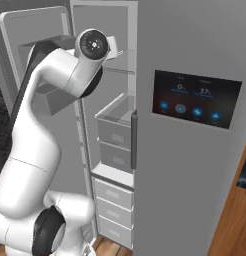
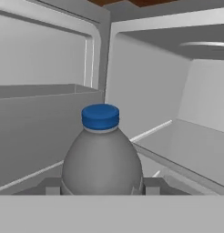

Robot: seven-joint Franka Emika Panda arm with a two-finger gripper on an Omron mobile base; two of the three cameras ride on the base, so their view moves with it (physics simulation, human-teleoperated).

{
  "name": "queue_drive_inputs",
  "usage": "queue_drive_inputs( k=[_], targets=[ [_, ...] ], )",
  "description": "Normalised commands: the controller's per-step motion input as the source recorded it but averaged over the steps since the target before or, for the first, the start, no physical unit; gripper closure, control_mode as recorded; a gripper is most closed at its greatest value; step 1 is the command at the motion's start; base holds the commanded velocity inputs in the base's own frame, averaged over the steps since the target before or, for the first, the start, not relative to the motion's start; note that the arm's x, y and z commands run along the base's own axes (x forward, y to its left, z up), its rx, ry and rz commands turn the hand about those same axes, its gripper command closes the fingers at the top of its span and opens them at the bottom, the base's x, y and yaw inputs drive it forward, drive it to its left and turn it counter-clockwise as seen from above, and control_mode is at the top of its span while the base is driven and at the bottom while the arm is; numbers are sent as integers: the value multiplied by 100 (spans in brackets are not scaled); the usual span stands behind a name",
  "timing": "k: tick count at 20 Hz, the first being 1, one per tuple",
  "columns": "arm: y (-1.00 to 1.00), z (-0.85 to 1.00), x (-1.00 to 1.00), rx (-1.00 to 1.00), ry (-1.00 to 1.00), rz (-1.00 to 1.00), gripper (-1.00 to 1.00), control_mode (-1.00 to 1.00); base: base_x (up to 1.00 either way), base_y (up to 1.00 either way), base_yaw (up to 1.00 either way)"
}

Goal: Take the bottled waters from the counter and place them in the freezer to freeze. Close the freezer door after placing the bottles.

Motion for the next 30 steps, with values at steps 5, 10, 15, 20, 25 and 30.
queue_drive_inputs(
  k=[5,10,15,20,25,30],
  targets=[
    [0,0,47,0,1,-8,100,-100,0,0,0],
    [0,0,51,0,0,-12,100,-100,0,0,0],
    [0,0,65,0,0,-13,100,-100,0,0,0],
    [-5,0,75,0,0,-14,100,-100,0,0,0],
    [-20,0,49,4,6,-5,100,-100,0,0,0],
    [-22,0,42,4,7,-2,100,-100,0,0,0]
  ],
)
